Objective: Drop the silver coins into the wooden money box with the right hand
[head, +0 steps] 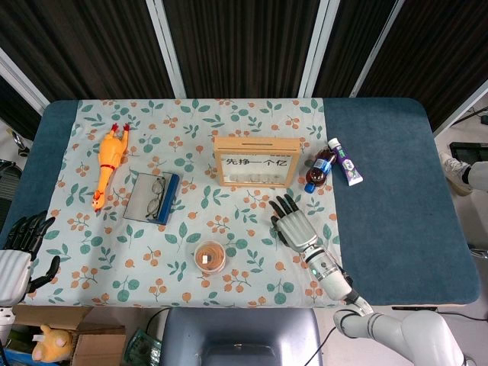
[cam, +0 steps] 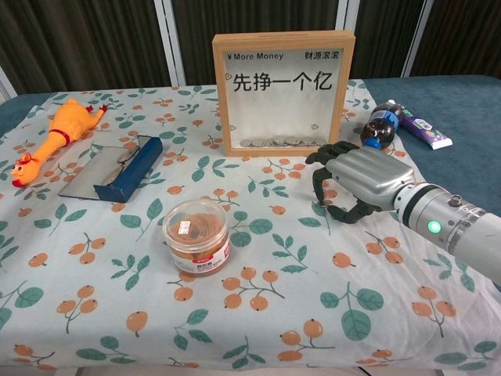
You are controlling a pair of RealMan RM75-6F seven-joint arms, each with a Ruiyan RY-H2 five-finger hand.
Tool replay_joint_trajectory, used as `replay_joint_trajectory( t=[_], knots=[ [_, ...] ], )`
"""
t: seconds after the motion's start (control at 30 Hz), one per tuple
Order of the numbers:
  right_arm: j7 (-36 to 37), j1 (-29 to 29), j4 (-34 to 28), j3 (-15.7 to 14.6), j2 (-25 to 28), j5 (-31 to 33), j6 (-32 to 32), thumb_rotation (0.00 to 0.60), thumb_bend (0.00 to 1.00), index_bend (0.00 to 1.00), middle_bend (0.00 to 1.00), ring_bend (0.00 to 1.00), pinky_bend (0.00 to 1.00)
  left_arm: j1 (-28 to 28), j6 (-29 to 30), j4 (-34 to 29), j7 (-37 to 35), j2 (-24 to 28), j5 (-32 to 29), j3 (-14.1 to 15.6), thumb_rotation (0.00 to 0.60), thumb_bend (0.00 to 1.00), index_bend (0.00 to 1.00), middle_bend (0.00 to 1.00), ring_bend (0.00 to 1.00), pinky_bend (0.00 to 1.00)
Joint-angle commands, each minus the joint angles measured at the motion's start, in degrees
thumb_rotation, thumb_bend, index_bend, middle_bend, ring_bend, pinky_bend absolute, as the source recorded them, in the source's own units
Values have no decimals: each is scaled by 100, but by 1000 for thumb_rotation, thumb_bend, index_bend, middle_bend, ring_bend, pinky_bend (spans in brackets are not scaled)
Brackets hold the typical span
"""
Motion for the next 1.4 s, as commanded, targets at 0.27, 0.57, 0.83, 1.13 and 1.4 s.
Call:
replay_joint_trajectory(
  t=[0.27,0.57,0.83,1.13,1.4],
  knots=[
    [-17,36,37,38,-53,21,-5,600,530,633,220,20,120,3,13,3,-26,5,15,5,600,455,0,0,0,0],
    [87,61,12,75,-66,-3,79,600,535,648,224,39,133,5,54,20,-69,4,44,4,600,454,0,0,0,0],
    [118,87,42,65,-107,-45,124,600,610,684,247,53,146,1,62,31,-79,-1,57,6,600,453,0,0,0,0],
    [193,91,29,127,-110,-48,249,600,616,705,257,63,152,6,65,28,-81,3,44,3,600,454,0,0,0,0],
    [238,175,-709,509,354,-177,918,600,616,708,260,65,155,2,50,22,-74,-2,23,-7,600,454,0,0,0,0]
  ],
)
